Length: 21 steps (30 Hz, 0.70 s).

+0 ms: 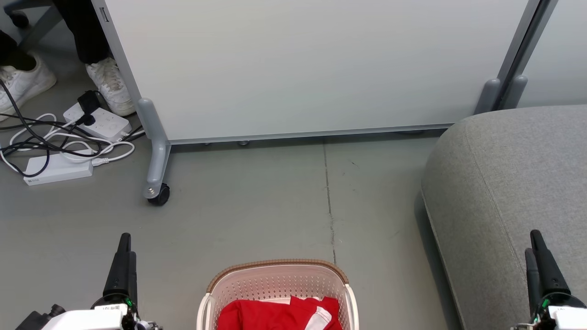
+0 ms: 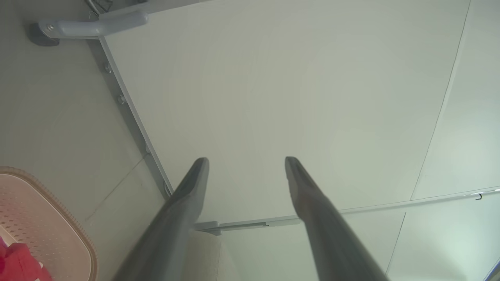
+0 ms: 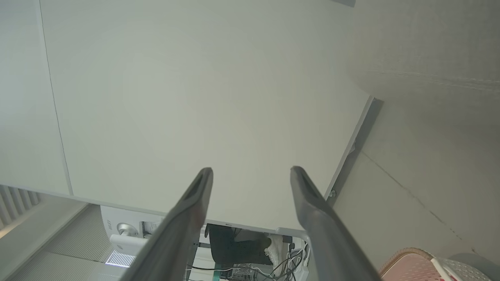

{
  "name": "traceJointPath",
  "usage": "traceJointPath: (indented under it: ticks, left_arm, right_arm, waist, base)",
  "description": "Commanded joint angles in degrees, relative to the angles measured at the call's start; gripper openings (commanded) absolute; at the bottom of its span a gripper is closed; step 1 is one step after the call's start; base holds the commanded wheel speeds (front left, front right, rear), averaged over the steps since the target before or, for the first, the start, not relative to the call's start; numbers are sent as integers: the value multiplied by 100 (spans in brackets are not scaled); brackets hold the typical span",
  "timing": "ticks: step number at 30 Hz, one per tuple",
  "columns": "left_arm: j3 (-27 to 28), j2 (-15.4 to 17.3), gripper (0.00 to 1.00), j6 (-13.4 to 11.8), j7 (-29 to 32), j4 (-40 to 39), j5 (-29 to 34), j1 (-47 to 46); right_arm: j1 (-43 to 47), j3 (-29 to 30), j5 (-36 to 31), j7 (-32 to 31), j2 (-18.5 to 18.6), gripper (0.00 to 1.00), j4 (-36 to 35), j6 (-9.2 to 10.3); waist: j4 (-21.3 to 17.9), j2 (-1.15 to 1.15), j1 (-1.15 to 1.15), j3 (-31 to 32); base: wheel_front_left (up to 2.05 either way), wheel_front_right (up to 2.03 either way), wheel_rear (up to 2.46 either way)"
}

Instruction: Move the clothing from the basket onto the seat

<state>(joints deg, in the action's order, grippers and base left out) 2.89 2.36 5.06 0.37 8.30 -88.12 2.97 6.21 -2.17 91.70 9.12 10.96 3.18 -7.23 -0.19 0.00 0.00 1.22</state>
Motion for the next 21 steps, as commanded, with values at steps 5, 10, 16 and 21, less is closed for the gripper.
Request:
traceJointPath:
  ticks: [5,10,16,21]
  left_arm:
    - [123,33,100,67,-135,-47,324,-254]
    - [167,36,100,80,-245,-50,659,-295]
    - [186,40,100,99,-366,-75,1117,-360]
    - [183,42,100,109,-484,-130,1661,-420]
  right_arm:
    - [-331,91,-601,75,2,100,20,-17]
    - [-514,76,-1174,118,-10,100,-3,-18]
    - [-668,-36,-1965,164,43,100,-71,-20]
    - [-812,-86,-2780,208,38,100,-134,-22]
  waist:
    - [4,0,0,17]
    - [4,0,0,34]
    - [5,0,0,58]
    - [2,0,0,76]
  base:
    - [0,0,0]
    - [0,0,0]
    - [0,0,0]
    - [0,0,0]
